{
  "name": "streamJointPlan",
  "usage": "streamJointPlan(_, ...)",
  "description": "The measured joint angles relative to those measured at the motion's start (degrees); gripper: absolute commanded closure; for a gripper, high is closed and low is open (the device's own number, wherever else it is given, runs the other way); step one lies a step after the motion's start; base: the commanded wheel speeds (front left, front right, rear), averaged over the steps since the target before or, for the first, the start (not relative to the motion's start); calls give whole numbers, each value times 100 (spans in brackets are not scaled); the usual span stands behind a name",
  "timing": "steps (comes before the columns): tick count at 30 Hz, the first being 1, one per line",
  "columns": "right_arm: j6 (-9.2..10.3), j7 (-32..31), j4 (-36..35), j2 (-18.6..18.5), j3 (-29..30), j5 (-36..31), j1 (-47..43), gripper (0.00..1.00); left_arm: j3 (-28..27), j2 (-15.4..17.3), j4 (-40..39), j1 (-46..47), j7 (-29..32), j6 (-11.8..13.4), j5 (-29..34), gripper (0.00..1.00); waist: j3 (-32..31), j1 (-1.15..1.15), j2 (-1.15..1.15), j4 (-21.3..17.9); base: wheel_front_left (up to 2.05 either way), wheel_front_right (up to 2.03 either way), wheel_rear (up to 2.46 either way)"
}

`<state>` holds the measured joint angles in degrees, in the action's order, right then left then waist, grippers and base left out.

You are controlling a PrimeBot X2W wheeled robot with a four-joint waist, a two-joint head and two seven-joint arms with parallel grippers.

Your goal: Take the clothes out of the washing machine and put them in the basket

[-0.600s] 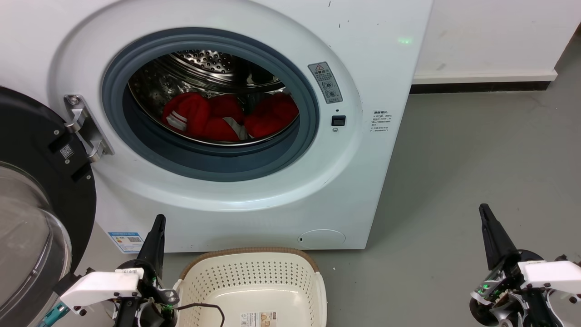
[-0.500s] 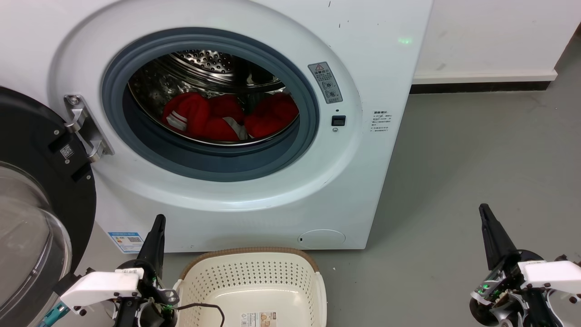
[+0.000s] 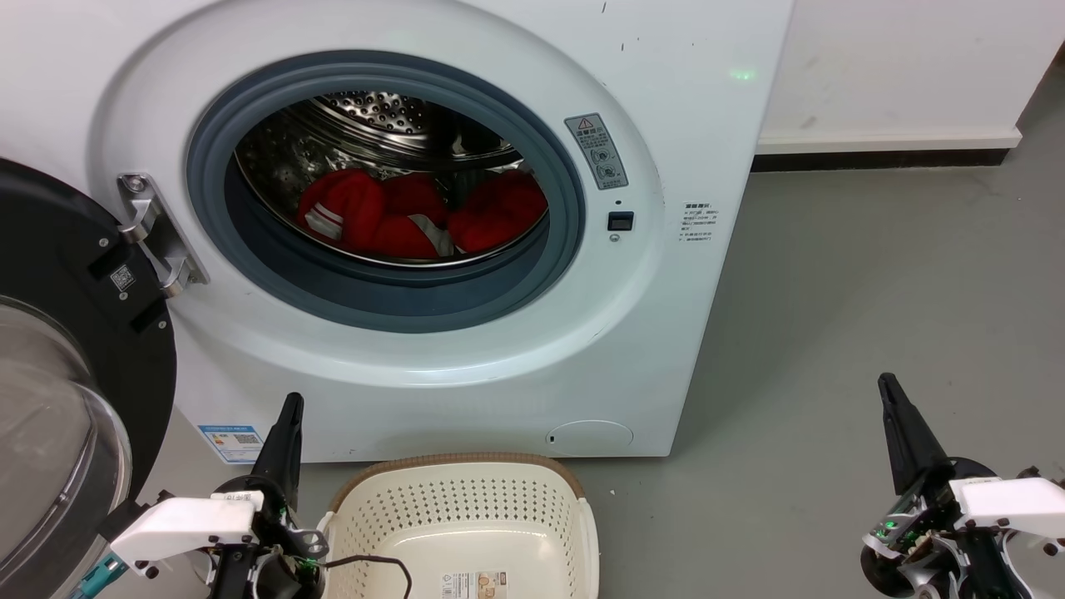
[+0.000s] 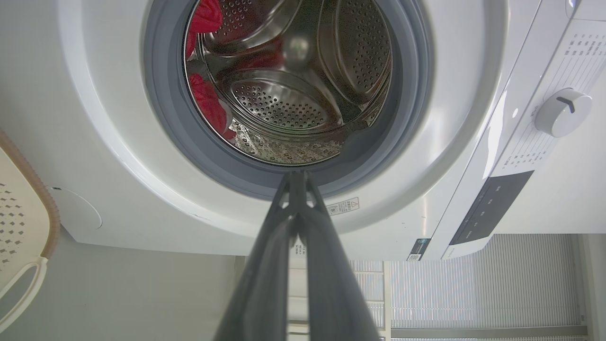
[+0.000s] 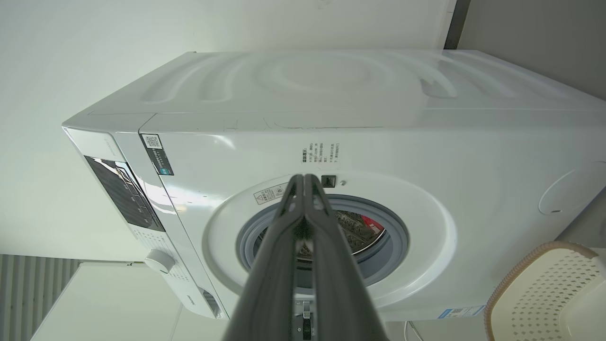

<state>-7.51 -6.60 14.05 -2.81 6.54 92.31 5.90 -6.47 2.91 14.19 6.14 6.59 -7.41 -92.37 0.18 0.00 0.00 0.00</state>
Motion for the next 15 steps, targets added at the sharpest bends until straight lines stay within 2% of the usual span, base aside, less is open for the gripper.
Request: streamJointPlan(15,1,0,0,0,0,0,0,100,0,0,0,0,0,0,0,100,0,0,0,0,0,0,0)
